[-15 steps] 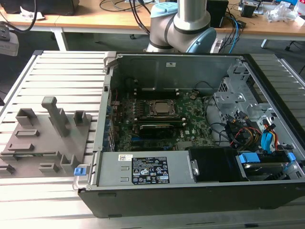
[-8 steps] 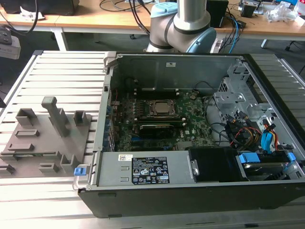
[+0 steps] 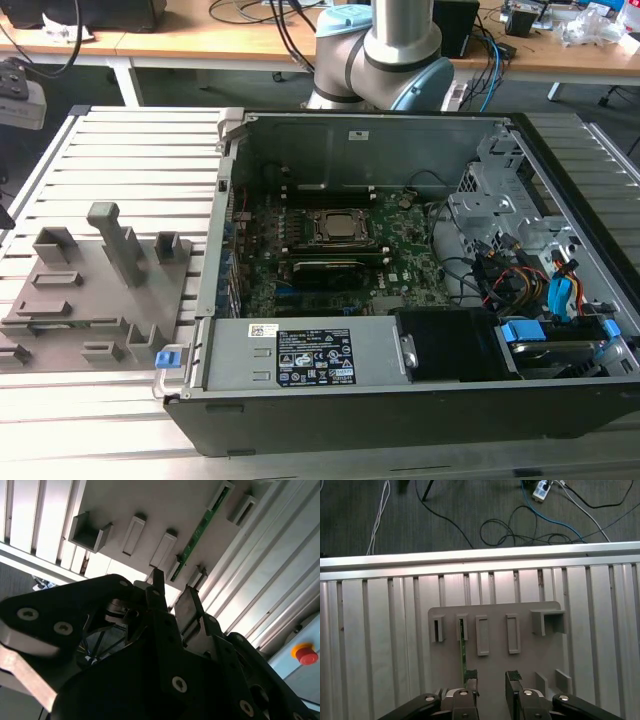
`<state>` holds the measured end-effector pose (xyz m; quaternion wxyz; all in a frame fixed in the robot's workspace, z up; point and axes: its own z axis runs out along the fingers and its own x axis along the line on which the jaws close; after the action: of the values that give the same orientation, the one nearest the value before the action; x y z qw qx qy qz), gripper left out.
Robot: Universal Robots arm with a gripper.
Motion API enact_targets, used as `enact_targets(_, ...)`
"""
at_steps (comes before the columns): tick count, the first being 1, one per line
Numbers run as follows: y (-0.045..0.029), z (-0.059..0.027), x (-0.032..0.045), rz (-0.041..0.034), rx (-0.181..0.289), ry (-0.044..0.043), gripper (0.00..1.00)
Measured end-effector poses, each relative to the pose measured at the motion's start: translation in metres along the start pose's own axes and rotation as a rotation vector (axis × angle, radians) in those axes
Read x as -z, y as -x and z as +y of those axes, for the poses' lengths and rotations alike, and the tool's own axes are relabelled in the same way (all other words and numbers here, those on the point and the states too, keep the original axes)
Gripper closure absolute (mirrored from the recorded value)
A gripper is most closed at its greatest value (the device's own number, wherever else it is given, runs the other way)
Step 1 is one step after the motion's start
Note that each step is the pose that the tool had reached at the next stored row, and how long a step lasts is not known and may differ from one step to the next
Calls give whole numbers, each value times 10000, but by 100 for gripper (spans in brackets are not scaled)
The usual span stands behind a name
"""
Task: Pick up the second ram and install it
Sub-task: 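Pick up the second ram and move it above second insertion slot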
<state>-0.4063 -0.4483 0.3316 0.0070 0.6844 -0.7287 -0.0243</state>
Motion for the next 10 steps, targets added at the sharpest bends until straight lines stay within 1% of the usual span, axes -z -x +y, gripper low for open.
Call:
enact_targets(8, -2, -4, -81, 0, 0, 0, 64)
enact_targets(10, -3, -5, -112, 0, 0, 0, 64)
